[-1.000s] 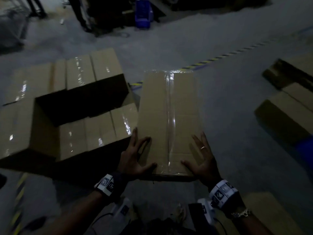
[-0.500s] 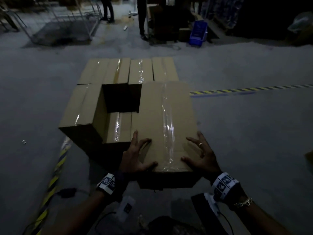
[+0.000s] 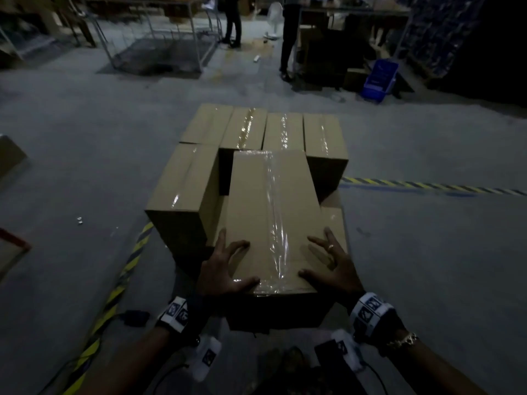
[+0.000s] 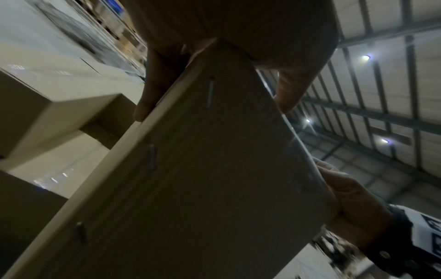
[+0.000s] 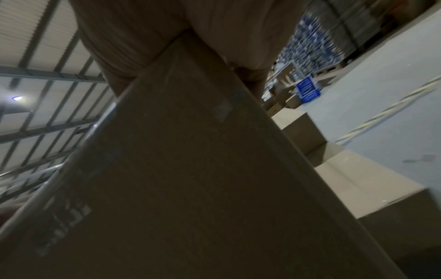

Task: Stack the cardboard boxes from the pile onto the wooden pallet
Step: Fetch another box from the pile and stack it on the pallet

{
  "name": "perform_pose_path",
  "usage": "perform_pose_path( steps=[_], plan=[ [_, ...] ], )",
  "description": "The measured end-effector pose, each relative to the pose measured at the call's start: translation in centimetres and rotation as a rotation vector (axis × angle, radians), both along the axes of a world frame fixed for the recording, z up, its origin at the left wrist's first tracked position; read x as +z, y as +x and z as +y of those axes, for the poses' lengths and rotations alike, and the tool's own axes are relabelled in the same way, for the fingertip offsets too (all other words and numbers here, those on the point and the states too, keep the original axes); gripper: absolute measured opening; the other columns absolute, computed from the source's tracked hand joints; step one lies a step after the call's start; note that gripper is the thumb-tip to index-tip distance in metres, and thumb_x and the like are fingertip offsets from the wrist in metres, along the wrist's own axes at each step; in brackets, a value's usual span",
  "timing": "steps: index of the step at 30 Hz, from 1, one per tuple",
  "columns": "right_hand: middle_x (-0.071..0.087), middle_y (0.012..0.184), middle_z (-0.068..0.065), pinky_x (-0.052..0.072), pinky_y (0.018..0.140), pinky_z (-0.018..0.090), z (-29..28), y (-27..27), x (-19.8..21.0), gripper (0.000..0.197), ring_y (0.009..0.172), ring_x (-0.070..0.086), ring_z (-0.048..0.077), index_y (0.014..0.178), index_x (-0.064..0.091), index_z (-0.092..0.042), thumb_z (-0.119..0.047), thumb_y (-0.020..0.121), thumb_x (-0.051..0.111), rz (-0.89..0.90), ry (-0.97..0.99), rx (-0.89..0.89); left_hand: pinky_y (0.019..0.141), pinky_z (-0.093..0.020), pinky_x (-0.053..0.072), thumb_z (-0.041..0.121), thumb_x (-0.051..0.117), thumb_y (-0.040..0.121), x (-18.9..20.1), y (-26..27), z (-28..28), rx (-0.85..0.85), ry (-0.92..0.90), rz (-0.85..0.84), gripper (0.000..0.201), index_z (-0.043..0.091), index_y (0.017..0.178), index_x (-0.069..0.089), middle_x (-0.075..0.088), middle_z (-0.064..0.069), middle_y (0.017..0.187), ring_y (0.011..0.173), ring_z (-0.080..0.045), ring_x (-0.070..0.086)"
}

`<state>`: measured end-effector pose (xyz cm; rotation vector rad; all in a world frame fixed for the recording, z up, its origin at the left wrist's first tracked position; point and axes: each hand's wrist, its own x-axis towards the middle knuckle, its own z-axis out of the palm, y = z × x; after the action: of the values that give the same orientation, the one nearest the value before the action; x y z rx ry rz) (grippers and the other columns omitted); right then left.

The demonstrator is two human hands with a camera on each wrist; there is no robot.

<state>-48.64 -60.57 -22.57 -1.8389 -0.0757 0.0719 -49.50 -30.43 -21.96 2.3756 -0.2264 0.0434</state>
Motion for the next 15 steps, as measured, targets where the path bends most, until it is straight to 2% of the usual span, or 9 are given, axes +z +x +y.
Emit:
perform_pose_path(
  steps=[2,3,4,5,7,9,12,15],
  plan=[
    [0.051,0.145,-0.026,0.046,0.098,0.012,1.2,1.5,-0.2,0.114,0.13,0.054,0.0,0.153,0.03,-0.039,-0.011,0.063,0.095,-0.017,0.024,0.03,0.094,-0.042,0.054,0.081,0.07,0.054,0.0,1.3,1.2,0.015,0.002,-0.008,0.087,0.045,0.132,0.056,0.01,0.002,0.169,0.135,-0.026,0.052],
    [0.046,0.151,-0.02,0.046,0.099,0.012,1.8,2.4,-0.3,0.113,0.131,0.054,0.0,0.15,0.032,-0.046,-0.015,0.063,0.096,-0.029,0.011,0.043,0.094,-0.043,0.054,0.08,0.071,0.054,0.0,2.1,1.8,0.021,0.001,-0.001,0.086,0.046,0.132,0.056,0.009,0.003,0.169,0.136,-0.026,0.051],
    [0.04,0.155,-0.021,0.045,0.098,0.011,2.4,3.4,-0.2,0.109,0.129,0.052,-0.005,0.149,0.036,-0.042,-0.017,0.062,0.097,-0.031,-0.005,0.05,0.095,-0.043,0.054,0.078,0.072,0.055,-0.1,2.9,2.3,0.026,0.001,0.01,0.085,0.046,0.132,0.055,0.008,0.003,0.169,0.136,-0.026,0.05],
    [0.031,0.159,-0.022,0.044,0.097,0.008,2.8,4.4,-0.5,0.103,0.126,0.05,-0.014,0.149,0.043,-0.032,-0.017,0.062,0.097,-0.035,-0.015,0.054,0.095,-0.042,0.053,0.078,0.073,0.055,-0.1,3.8,2.8,0.029,0.004,0.019,0.084,0.046,0.132,0.055,0.006,0.004,0.169,0.135,-0.025,0.051],
    [0.02,0.165,-0.008,0.04,0.092,0.0,3.6,6.7,-1.1,0.089,0.116,0.042,-0.031,0.14,0.055,-0.018,-0.011,0.062,0.096,-0.039,-0.025,0.065,0.094,-0.039,0.052,0.078,0.073,0.056,-0.5,5.7,3.7,0.03,0.013,0.023,0.083,0.048,0.131,0.054,0.006,0.005,0.169,0.132,-0.024,0.054],
    [0.019,0.164,0.0,0.037,0.089,-0.004,4.3,9.0,-2.1,0.081,0.11,0.037,-0.038,0.135,0.06,-0.018,-0.009,0.062,0.095,-0.023,-0.024,0.097,0.094,-0.04,0.054,0.079,0.074,0.056,-1.1,7.9,4.7,0.029,0.01,0.021,0.082,0.051,0.129,0.052,0.005,0.006,0.169,0.13,-0.025,0.056],
    [0.023,0.164,-0.004,0.039,0.09,-0.001,5.5,13.0,-3.7,0.076,0.114,0.043,-0.032,0.127,0.066,-0.026,-0.014,0.059,0.097,-0.008,-0.031,0.089,0.091,-0.038,0.055,0.077,0.076,0.056,-2.5,11.6,6.0,0.036,0.015,0.027,0.079,0.052,0.128,0.054,0.005,0.01,0.169,0.129,-0.023,0.057],
    [0.027,0.164,-0.007,0.044,0.096,0.007,6.6,17.4,-5.3,0.075,0.122,0.051,-0.017,0.121,0.067,-0.039,-0.025,0.055,0.1,0.021,-0.046,0.078,0.09,-0.036,0.056,0.077,0.077,0.056,-3.8,15.6,6.9,0.05,0.0,0.031,0.078,0.05,0.127,0.058,0.004,0.014,0.168,0.126,-0.02,0.059]
  ],
)
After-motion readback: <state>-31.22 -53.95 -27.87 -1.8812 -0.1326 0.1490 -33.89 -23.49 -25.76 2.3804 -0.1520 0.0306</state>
